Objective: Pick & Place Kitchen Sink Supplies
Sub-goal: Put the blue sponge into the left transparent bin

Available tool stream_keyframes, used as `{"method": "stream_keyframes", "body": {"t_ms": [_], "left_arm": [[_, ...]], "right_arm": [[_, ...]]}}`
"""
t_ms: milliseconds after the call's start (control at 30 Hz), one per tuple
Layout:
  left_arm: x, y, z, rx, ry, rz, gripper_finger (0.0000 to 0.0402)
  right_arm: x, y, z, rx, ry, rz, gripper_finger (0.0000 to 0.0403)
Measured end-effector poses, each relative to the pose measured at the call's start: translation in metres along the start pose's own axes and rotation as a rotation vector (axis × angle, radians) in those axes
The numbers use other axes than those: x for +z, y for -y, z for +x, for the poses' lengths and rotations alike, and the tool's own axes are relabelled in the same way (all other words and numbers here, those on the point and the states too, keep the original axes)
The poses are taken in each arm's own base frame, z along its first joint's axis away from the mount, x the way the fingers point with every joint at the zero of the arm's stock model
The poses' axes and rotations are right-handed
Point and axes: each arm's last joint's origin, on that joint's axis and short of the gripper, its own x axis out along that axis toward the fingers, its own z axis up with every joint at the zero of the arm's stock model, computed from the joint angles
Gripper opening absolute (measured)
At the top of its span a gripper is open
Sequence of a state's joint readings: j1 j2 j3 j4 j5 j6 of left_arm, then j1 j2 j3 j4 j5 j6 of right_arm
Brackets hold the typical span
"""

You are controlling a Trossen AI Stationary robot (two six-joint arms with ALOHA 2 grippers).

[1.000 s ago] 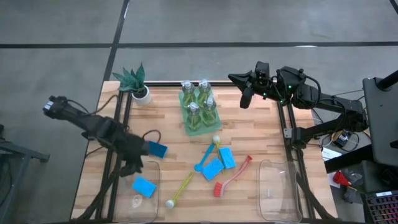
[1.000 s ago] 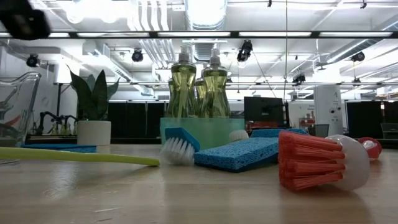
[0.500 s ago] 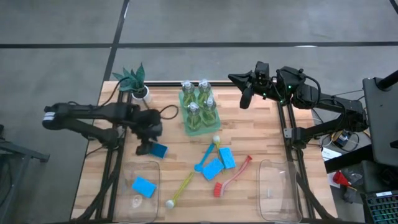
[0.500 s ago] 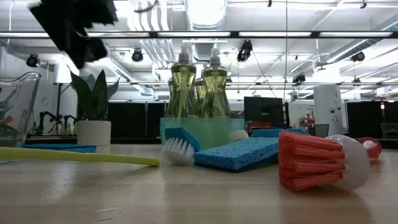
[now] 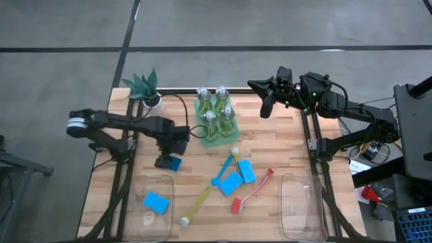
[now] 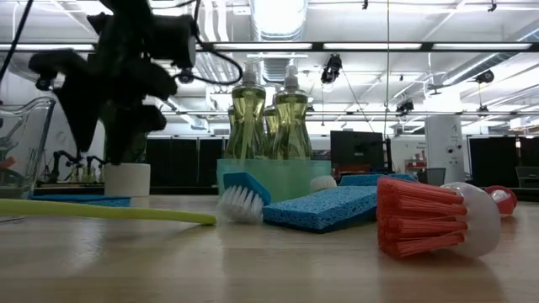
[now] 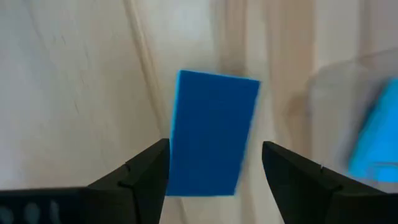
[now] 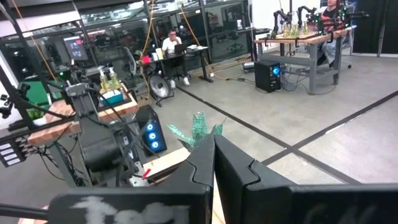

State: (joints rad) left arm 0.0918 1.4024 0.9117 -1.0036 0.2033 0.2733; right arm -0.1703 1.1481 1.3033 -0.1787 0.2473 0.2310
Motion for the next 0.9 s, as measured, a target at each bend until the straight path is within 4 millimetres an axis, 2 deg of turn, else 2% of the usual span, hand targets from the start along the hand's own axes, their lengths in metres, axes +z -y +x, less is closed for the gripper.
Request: {"method": "stream_keyframes", "body": {"t_ms": [200, 500, 700, 900], "left_arm": [[-0.002, -0.007, 0.023, 0.063, -0.019, 0.029, 0.0245], [-0.022, -0.006, 0.049, 0.032, -0.094, 0.026, 0.0228], [-0.023, -0.007, 0.053, 0.042, -0.091, 0.025, 0.0176], [-0.022, -0.009, 0.052, 0.055, -0.085, 0.011, 0.0098]], "right_arm": [[0.0, 0.0, 0.0, 0.0, -0.001, -0.007, 0.0009], [0.0, 0.0, 0.0, 0.0, -0.001, -0.007, 0.0009], [0.0, 0.0, 0.0, -0.001, -0.003, -0.008, 0.0009], [-0.001, 0.0, 0.0, -0.004, -0.004, -0.005, 0.0009]]}}
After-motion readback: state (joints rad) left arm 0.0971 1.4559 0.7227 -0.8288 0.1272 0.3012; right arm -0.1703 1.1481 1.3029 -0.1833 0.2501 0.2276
